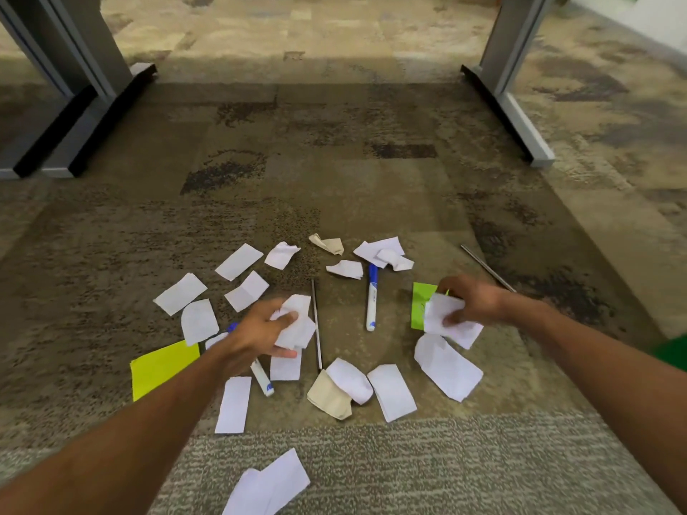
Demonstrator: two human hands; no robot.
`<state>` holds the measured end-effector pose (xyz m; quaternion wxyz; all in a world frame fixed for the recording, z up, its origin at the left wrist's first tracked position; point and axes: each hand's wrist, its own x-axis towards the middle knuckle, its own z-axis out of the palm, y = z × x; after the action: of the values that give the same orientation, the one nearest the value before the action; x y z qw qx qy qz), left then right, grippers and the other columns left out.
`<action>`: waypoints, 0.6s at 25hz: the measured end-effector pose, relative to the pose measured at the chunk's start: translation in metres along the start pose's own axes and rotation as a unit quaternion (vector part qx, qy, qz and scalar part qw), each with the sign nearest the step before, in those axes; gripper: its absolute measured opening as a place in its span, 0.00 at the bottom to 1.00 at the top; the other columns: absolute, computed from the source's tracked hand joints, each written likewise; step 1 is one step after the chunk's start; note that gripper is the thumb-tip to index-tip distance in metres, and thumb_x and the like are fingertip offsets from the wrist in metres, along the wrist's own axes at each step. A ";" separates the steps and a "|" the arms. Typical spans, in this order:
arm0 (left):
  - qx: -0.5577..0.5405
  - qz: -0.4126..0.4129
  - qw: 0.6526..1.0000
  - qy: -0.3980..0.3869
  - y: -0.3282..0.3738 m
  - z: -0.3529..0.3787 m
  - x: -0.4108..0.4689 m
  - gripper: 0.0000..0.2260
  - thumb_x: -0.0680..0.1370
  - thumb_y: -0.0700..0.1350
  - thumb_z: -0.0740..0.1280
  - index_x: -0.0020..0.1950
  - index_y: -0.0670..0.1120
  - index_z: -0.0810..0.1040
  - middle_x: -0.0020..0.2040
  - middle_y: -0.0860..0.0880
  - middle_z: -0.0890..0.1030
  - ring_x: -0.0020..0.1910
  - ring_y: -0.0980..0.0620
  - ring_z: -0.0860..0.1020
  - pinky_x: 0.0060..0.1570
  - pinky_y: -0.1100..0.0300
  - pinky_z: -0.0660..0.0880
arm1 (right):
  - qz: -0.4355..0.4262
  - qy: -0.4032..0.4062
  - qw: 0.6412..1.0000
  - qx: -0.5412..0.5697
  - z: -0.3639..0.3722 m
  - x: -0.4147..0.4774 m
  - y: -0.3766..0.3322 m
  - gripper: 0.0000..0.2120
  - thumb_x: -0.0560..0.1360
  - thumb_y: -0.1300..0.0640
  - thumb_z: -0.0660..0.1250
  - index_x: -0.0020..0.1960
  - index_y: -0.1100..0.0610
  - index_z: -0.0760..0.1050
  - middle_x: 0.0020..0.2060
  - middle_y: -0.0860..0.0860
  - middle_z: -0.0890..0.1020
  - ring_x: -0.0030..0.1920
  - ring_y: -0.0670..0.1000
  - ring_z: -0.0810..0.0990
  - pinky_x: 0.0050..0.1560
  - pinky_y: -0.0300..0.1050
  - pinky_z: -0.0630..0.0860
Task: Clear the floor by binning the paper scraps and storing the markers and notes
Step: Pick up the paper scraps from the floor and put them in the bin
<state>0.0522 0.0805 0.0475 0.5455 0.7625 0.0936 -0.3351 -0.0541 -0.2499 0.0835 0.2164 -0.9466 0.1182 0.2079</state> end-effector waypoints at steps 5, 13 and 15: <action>0.180 0.014 0.980 -0.083 -0.013 0.012 -0.003 0.18 0.79 0.37 0.63 0.65 0.54 0.68 0.71 0.43 0.65 0.63 0.40 0.71 0.39 0.52 0.82 | 0.038 -0.065 0.995 0.073 0.038 -0.024 0.011 0.26 0.64 0.63 0.79 0.59 0.64 0.74 0.50 0.58 0.80 0.49 0.53 0.78 0.45 0.42 0.76; 0.434 0.128 0.891 -0.029 -0.030 0.016 0.002 0.22 0.78 0.46 0.65 0.71 0.45 0.67 0.71 0.42 0.68 0.67 0.43 0.69 0.65 0.50 0.72 | 0.105 0.008 0.994 0.012 0.085 -0.022 0.009 0.29 0.64 0.58 0.78 0.60 0.61 0.71 0.58 0.59 0.77 0.57 0.58 0.77 0.50 0.43 0.72; 0.482 0.143 0.864 -0.015 -0.031 0.015 0.003 0.23 0.76 0.48 0.68 0.70 0.45 0.68 0.70 0.43 0.69 0.68 0.44 0.69 0.68 0.50 0.69 | 0.126 0.035 0.991 -0.013 0.087 -0.021 0.007 0.32 0.62 0.56 0.80 0.61 0.61 0.70 0.60 0.60 0.73 0.59 0.60 0.75 0.56 0.46 0.74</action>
<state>0.0323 0.0779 0.0196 0.1530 0.9303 -0.1981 -0.2682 -0.1046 -0.2134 0.0194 0.1719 -0.9335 0.2419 0.2014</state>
